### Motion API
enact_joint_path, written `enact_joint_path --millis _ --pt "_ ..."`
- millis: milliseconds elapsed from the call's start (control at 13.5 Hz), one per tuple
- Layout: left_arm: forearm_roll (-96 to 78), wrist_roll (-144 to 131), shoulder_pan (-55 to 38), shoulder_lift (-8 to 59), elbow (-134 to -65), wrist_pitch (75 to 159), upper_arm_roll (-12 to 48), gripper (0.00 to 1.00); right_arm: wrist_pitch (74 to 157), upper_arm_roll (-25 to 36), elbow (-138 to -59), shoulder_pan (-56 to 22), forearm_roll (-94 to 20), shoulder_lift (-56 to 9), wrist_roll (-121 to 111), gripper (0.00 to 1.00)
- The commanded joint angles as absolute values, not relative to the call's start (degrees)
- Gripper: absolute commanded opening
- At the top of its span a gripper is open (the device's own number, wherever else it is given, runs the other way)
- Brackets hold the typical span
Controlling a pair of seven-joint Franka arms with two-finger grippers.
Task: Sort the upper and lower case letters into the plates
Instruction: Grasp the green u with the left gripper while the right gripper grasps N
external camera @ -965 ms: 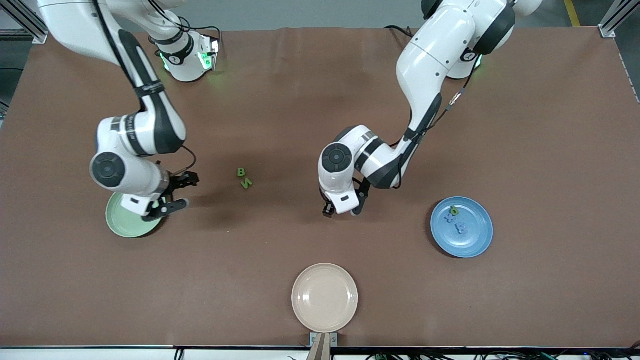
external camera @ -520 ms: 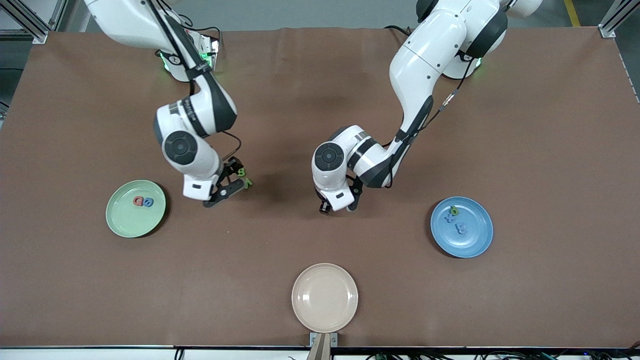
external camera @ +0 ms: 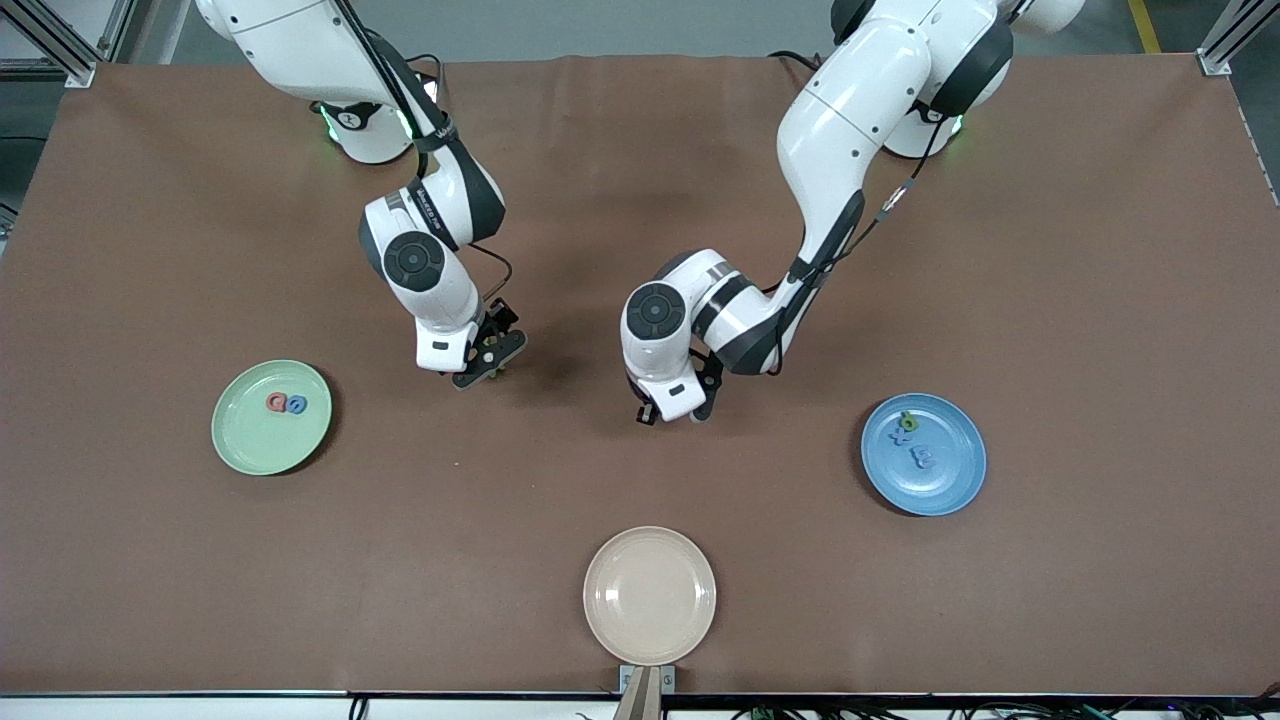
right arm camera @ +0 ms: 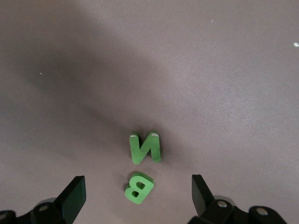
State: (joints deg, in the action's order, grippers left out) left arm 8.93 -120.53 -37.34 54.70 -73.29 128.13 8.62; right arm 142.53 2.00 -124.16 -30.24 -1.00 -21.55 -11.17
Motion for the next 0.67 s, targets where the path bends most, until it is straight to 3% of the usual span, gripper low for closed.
enact_joint_path --millis 0,148,371,594 --pt "9.84 -120.5 -37.79 55.02 -72.16 128.06 7.47 0.0 145.54 2.55 -124.72 -31.03 -0.97 -22.67 -10.46 1.0" --pt "10.19 -118.4 -38.06 53.27 -72.25 126.83 3.89 0.0 145.55 2.55 -124.02 -31.11 -0.88 -23.29 -10.55 1.0" --pt "11.07 -108.23 -33.6 49.75 -72.33 124.72 3.34 0.0 145.63 2.55 -122.88 -31.38 -0.79 -24.69 -10.98 1.0" --pt "11.78 -95.15 -26.57 44.67 -76.01 124.54 3.34 0.0 147.56 2.55 -122.17 -31.38 -0.79 -26.63 -10.99 0.92"
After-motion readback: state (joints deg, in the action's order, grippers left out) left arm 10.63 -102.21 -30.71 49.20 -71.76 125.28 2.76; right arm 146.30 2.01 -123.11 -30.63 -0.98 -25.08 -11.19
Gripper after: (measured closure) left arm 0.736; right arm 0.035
